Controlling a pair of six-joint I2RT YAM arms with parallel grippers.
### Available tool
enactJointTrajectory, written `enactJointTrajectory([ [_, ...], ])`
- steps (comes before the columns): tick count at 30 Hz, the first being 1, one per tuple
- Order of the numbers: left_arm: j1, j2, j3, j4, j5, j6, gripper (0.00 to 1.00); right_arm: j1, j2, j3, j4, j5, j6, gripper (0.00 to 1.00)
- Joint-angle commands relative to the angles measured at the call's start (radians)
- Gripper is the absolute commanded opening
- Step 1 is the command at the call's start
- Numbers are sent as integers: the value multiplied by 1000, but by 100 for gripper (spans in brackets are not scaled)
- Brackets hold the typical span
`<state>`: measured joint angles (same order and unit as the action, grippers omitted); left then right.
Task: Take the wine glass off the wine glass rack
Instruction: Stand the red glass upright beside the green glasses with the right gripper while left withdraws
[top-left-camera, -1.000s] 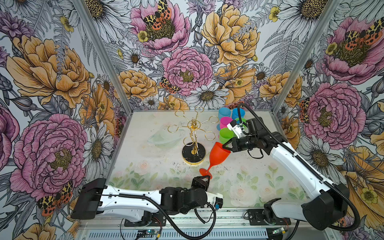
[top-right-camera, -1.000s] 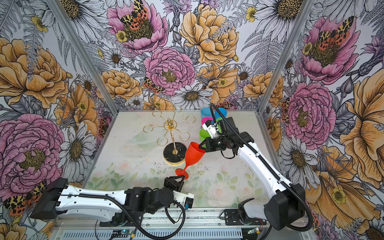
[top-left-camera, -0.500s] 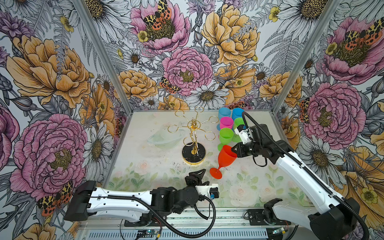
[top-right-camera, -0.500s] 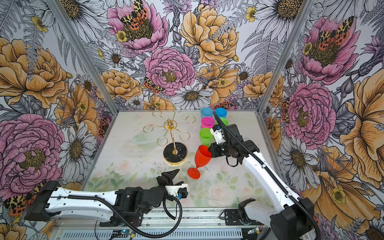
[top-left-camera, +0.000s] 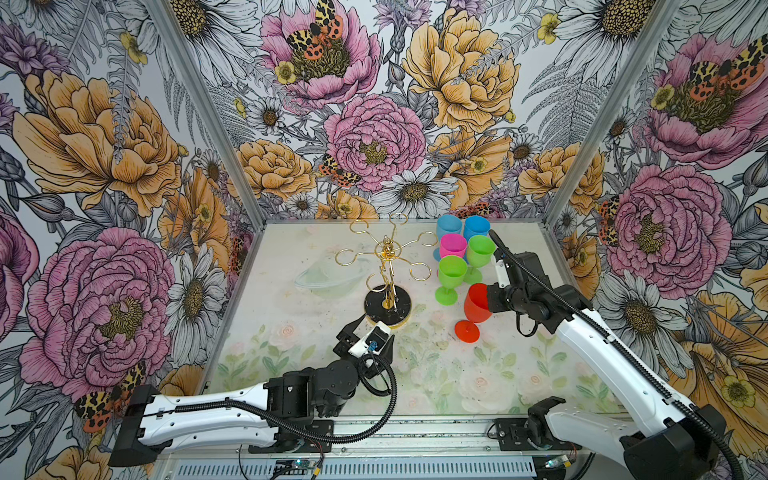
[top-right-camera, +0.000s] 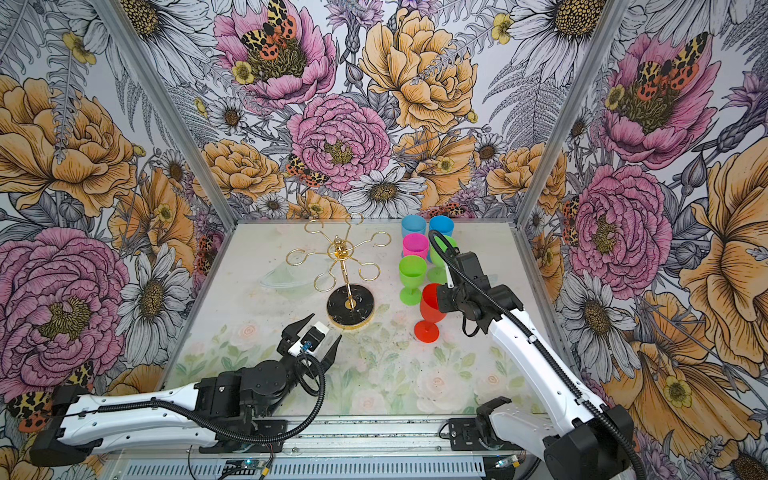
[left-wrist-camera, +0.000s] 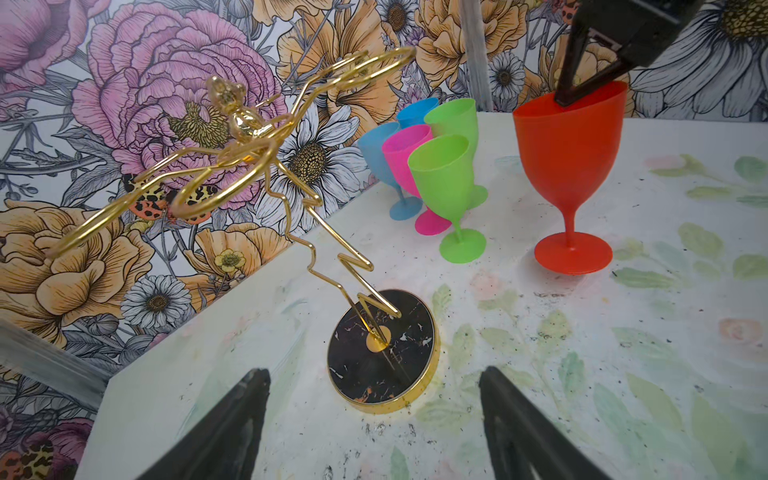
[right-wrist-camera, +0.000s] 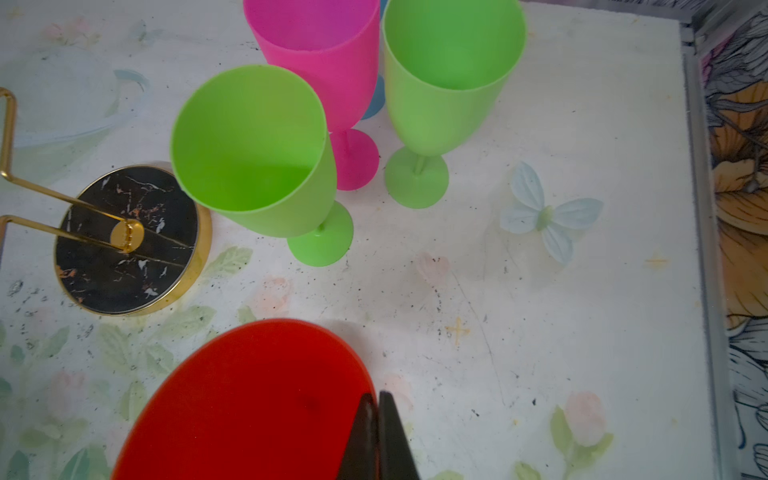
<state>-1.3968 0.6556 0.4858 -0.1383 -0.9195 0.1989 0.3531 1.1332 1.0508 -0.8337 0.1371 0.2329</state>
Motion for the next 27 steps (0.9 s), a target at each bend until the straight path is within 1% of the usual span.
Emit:
enactJointTrajectory([
  [1,22,-44,-22,-38,-45,-81,83,-19,32,29,19,122,-25,0],
  [4,50,-87,-31,-78,-45,-127,85,-37,66,43,44,149,-27,0],
  [5,59,-103,-34,-97,-48,-147,87,-44,77,47,57,157,-25,0],
  [7,62,-135,-33,-136,-51,-169,88,-58,93,46,95,157,-19,0],
  [8,89,-154,-35,-150,-52,-168,89,-66,102,44,116,153,-14,0],
  [10,97,-193,-42,-165,-57,-169,93,-77,121,46,150,142,-6,0],
  [15,145,-316,-59,-212,-89,-212,94,-95,176,48,225,130,5,0],
  [20,213,-437,-74,-262,-80,-238,95,-114,233,55,300,112,5,0],
  [23,225,-469,-85,-254,-82,-235,97,-124,271,69,328,108,3,0],
  [27,233,-456,-83,-260,-102,-233,98,-133,319,97,349,97,1,0],
])
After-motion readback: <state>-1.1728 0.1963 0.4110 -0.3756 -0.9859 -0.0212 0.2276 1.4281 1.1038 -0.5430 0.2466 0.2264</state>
